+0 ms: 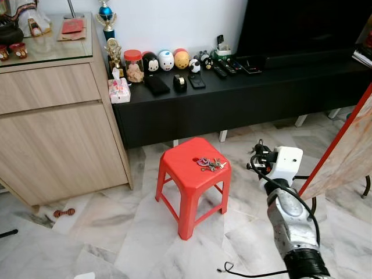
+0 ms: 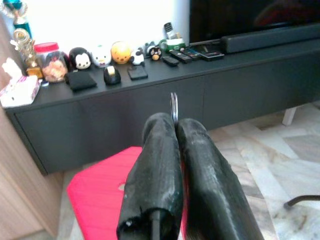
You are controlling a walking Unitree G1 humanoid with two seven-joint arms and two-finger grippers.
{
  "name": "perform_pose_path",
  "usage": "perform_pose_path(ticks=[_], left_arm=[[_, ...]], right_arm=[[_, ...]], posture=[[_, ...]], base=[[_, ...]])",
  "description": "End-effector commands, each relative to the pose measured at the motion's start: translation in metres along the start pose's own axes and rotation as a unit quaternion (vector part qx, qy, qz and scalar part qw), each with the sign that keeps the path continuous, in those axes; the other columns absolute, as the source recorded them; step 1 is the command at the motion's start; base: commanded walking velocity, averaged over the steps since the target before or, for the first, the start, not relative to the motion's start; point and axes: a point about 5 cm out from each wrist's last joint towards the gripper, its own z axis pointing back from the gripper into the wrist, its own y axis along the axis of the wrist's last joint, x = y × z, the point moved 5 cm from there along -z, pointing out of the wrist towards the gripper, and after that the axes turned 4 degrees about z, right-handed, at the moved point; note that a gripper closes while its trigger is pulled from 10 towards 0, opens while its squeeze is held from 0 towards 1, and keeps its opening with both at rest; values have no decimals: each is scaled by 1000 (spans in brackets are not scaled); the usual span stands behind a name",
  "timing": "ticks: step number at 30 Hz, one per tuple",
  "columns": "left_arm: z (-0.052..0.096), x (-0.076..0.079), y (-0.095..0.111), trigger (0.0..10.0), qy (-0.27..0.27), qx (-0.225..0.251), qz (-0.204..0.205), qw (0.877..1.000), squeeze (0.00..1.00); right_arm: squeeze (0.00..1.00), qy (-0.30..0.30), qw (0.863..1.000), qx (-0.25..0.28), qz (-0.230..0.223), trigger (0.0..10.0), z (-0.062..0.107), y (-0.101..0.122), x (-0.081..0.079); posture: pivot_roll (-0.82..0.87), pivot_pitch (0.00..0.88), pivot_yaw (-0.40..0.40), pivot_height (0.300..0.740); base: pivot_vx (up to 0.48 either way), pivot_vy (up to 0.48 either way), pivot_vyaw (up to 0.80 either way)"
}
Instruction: Hang keys on a hook
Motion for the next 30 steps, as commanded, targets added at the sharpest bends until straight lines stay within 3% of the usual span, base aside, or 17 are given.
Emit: perform_pose_path(ticks=[1, 8, 18, 30], left_arm=[[1, -4, -3, 10000, 9, -5, 4, 1000, 0], [1, -7, -3, 10000, 5, -6, -14, 1000, 0], [0, -16, 9, 10000, 6, 11, -27, 1000, 0], [-1, -13, 14, 10000, -1, 19, -34, 999, 0]], right_arm=[[0, -15, 1000, 2, -8, 10000, 0, 1, 3], [0, -26, 1000, 4, -9, 10000, 3, -1, -1], [0, -41, 999, 0, -11, 10000, 7, -8, -4], [0, -49, 999, 2, -12, 10000, 8, -8, -3]], posture=[[-29, 0, -64, 740], [-44, 0, -25, 740], [-42, 0, 0, 740], [-41, 0, 7, 740]], base=[[0, 0, 0], [0, 0, 0], [0, -383, 0], [0, -390, 0]])
